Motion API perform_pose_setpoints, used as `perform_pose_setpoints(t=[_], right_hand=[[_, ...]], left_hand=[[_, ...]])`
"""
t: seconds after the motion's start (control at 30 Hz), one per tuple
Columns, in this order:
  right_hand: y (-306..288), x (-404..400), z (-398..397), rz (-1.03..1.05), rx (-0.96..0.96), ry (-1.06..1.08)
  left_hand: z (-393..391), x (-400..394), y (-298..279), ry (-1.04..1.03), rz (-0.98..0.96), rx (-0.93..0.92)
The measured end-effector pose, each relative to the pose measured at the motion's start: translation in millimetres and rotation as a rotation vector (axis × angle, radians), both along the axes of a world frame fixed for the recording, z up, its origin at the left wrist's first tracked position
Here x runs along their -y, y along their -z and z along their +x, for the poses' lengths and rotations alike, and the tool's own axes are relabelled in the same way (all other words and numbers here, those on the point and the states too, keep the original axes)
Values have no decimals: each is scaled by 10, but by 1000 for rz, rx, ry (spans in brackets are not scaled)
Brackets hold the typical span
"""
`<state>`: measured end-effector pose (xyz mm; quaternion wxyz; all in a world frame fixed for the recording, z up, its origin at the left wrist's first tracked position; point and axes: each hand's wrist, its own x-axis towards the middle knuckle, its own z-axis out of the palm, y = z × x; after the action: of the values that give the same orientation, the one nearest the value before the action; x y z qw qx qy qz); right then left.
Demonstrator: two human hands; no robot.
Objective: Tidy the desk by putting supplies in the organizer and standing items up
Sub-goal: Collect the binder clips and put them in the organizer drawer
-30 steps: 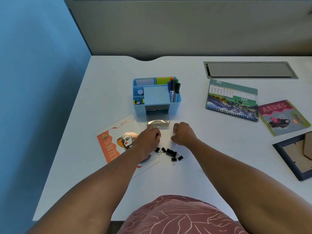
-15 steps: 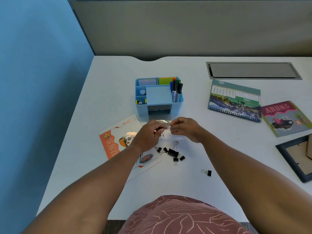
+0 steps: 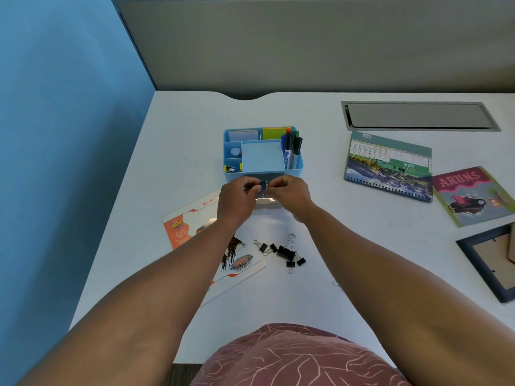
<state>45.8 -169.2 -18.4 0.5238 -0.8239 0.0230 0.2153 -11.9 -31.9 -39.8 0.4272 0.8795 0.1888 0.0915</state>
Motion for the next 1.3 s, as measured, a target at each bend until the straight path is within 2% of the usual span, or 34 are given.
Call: perform_pose_setpoints(t=[0.2,0.4,0.53,0.73,0.97,1.2,1.3], right_hand=[[9,43,24,-51,74,-44],[-26,154,4,9,85,-70],[9,263,-75,-68,153,-228],[181,509,-245,-164,178,-401],[284,686,-410,-452,146,-570],[246,681,-607,-801,74,-743],[235,663,-662,-862,55,-780]], left_hand=[[-10,-34,8,22,-32,-49],[-124,-25,-69,55,-50,24],[-272,-2,-88,187,15,18],[-452,25,20,397,65,-165],[-582,129,130,529,144,-396],[-660,228,178,562,249,-405],[-670,262,165,564,261,-416]])
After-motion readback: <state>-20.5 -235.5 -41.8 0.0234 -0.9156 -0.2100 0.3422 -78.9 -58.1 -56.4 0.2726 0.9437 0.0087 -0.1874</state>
